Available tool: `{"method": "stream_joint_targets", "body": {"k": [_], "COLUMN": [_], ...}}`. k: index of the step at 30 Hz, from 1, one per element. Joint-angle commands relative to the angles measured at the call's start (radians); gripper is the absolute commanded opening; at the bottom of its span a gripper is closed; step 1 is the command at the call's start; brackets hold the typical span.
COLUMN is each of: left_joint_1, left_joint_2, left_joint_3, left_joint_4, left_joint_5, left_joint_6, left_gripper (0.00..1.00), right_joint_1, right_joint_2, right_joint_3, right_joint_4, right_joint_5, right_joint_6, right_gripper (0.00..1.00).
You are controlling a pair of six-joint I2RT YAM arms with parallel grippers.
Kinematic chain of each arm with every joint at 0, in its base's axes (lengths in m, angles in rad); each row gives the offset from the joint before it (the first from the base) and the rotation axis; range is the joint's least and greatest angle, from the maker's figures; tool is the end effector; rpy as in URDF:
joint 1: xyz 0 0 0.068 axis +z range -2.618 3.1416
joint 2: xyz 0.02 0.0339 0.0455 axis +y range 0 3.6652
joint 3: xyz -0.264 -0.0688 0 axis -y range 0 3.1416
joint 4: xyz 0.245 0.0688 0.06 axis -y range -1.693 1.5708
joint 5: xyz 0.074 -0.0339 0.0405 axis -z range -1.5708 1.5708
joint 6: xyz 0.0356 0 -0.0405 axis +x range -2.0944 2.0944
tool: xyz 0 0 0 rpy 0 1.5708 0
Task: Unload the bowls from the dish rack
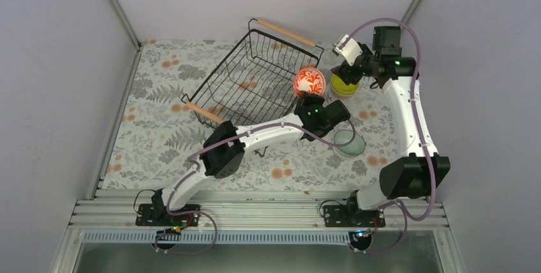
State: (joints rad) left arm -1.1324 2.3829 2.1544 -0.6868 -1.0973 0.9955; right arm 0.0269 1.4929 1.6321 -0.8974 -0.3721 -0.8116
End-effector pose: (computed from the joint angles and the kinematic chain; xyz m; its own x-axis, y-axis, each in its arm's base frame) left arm 0.2489 -0.4563 0.2265 -0.0299 0.9651 0.2603 0.3817 -0.2297 0.8953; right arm 0.3111 0.0213 0.3964 -0.2635 -0.6831 -0.6811 -0.6975 0.6227 -0.3546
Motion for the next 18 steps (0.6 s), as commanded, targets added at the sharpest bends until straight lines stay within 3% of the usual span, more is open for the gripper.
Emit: {"method": "stream_joint_targets", "body": {"k": [1, 18], "left_joint_1": [0.002, 0.011], "left_joint_2": [0.028, 0.033], "left_joint_3": [0.060, 0.063], "left_joint_4": [0.066, 0.205], "left_joint_5": [-0.093, -0.138], "left_joint_6": [0.058, 0.220], "left_gripper": [0.02, 0.02], "right_joint_1": [0.022, 0.101], "right_joint_2": [0.018, 0.156], "right_joint_3": [0.007, 0.109], "right_joint_4": [0.023, -0.066], "right_joint_5": [-0.016, -0.020], "right_joint_6": [-0.091, -0.127], "right_gripper": [0.70, 0.62]}}
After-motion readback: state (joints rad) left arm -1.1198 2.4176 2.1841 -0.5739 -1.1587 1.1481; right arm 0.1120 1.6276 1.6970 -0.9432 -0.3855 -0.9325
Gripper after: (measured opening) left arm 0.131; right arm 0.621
